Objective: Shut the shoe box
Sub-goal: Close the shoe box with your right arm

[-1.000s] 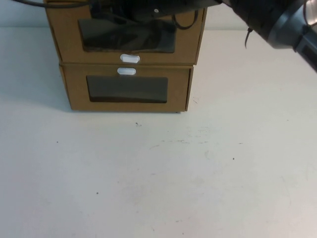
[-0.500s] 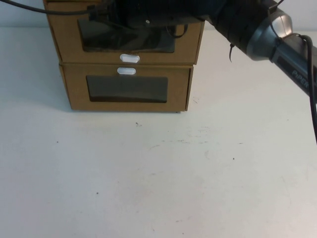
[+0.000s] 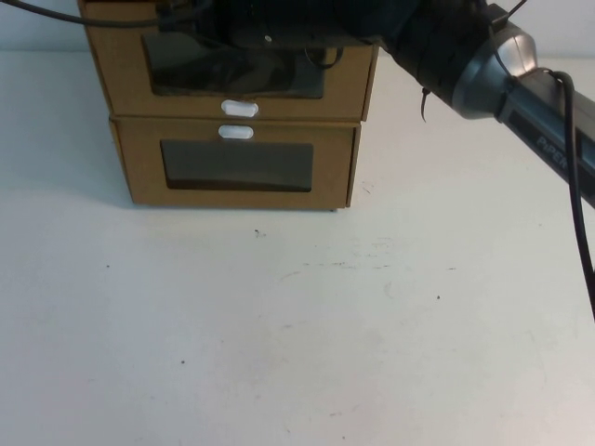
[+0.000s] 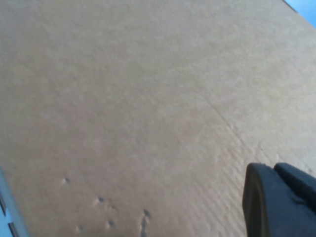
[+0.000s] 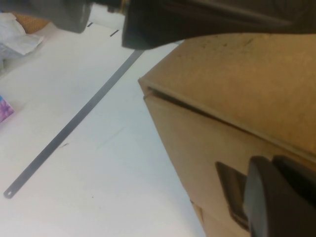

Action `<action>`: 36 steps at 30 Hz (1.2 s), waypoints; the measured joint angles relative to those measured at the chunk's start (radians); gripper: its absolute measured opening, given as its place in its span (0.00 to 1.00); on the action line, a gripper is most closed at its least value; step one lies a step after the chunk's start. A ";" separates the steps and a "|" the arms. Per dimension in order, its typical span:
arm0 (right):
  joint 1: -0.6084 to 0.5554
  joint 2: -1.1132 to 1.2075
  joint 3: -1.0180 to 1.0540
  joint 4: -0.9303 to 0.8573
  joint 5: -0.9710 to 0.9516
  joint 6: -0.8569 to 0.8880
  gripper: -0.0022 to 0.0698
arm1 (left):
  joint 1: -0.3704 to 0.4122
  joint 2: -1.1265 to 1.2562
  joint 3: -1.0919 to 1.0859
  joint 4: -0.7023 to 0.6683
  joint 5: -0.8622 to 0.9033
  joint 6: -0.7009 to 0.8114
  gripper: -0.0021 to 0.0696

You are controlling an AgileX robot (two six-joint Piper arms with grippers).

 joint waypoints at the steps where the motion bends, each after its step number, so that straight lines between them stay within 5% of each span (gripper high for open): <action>1: 0.000 0.000 0.000 0.000 0.000 0.000 0.01 | 0.000 0.000 0.000 0.000 0.003 0.000 0.02; 36: -0.038 0.023 0.000 0.120 0.074 -0.065 0.01 | 0.000 -0.005 0.000 -0.015 0.031 -0.002 0.02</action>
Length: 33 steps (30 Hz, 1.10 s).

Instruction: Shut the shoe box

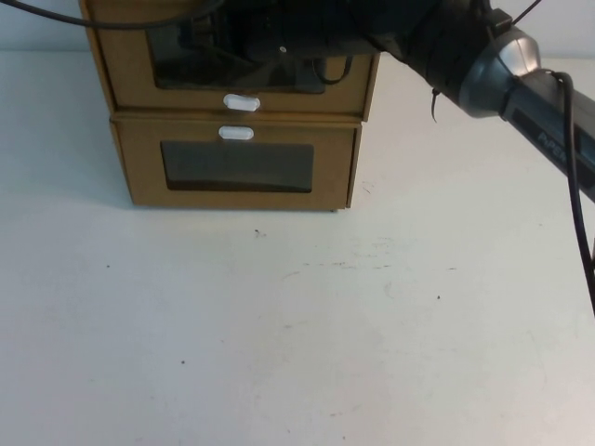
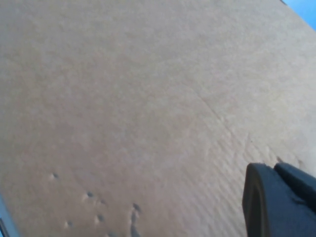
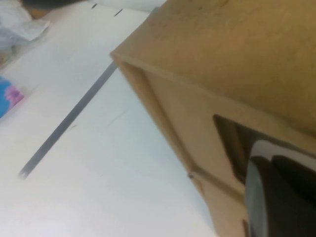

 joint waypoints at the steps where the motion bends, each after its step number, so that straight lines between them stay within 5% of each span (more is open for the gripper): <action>1: -0.003 -0.005 0.000 0.007 0.019 -0.004 0.01 | 0.000 -0.008 0.000 0.000 0.005 0.000 0.02; 8: -0.008 -0.115 0.002 -0.007 0.193 0.007 0.01 | 0.000 -0.137 0.000 0.018 0.026 0.017 0.02; 17: -0.008 -0.298 0.002 -0.361 0.459 0.231 0.01 | 0.000 -0.385 0.065 0.207 0.089 0.024 0.02; 25: -0.009 -0.518 0.064 -0.619 0.648 0.371 0.01 | 0.000 -0.700 0.538 0.251 -0.123 0.043 0.02; 33: -0.010 -0.959 0.480 -0.727 0.647 0.488 0.01 | 0.000 -1.123 1.154 0.127 -0.472 0.157 0.02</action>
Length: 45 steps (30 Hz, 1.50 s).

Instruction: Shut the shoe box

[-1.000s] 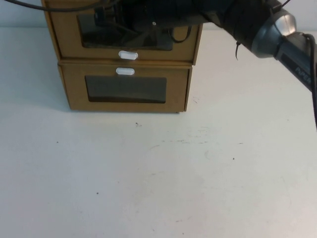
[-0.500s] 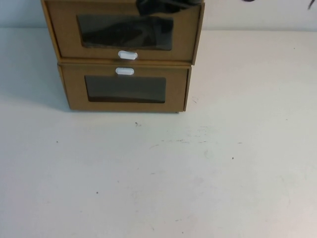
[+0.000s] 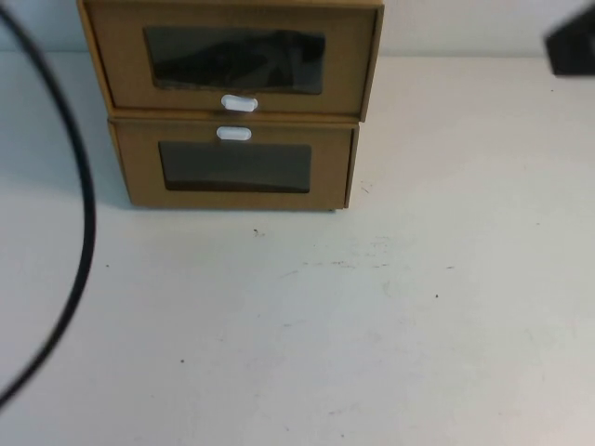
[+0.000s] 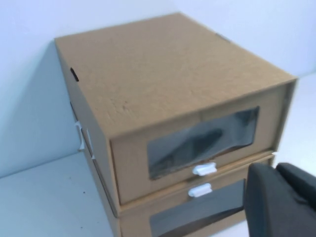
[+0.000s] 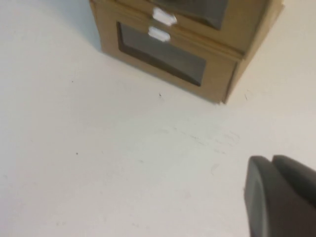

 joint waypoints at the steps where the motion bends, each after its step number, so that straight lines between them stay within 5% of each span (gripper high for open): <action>1: 0.000 -0.056 0.079 -0.017 -0.012 0.012 0.01 | 0.000 -0.061 0.072 -0.025 -0.034 0.016 0.02; 11: 0.000 -0.787 0.828 -0.033 -0.240 0.142 0.01 | 0.000 -0.558 0.646 -0.148 -0.291 0.120 0.02; 18: 0.000 -1.116 1.147 -0.029 -0.444 0.196 0.01 | 0.000 -0.819 0.870 -0.156 -0.399 0.248 0.02; 31: 0.000 -1.195 1.648 -0.026 -1.097 0.200 0.01 | 0.000 -0.860 1.202 -0.165 -0.586 0.242 0.02; 45: 0.000 -1.195 1.742 -0.024 -1.152 0.201 0.01 | 0.000 -0.860 1.219 -0.166 -0.579 0.242 0.02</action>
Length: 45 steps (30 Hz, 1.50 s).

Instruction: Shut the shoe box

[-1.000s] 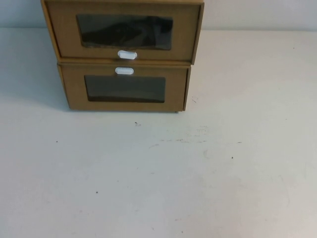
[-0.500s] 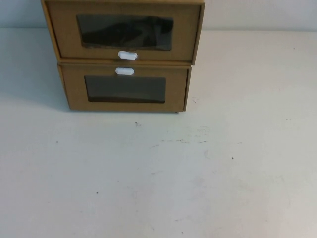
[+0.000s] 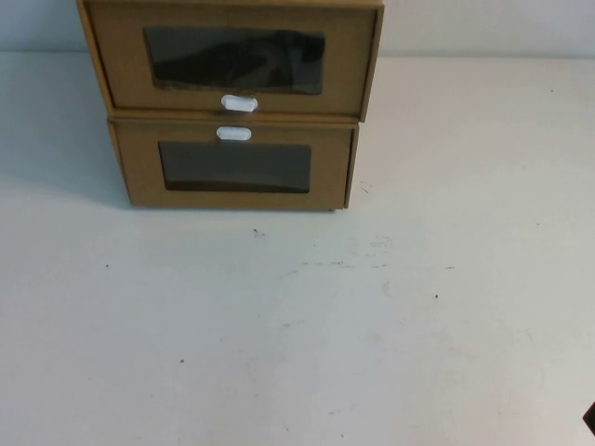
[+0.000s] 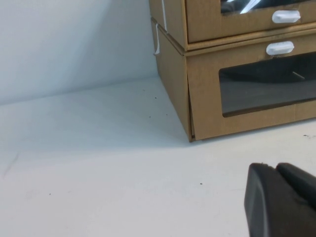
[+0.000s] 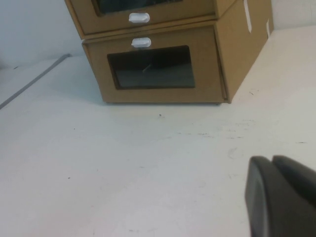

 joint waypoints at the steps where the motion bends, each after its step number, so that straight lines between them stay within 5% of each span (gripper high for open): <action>1: 0.000 0.000 0.000 0.001 0.002 0.000 0.01 | 0.000 0.000 0.000 -0.002 0.000 0.000 0.02; 18: -0.007 0.000 0.000 -0.111 0.084 0.000 0.01 | 0.000 0.000 0.000 -0.002 0.000 0.000 0.02; 29: -0.388 -0.024 0.000 -0.135 0.100 -0.002 0.01 | 0.000 0.000 0.000 -0.002 0.000 0.000 0.02; 45: -0.424 -0.024 0.000 -0.049 0.130 -0.074 0.01 | 0.000 0.000 0.000 -0.002 0.000 0.000 0.02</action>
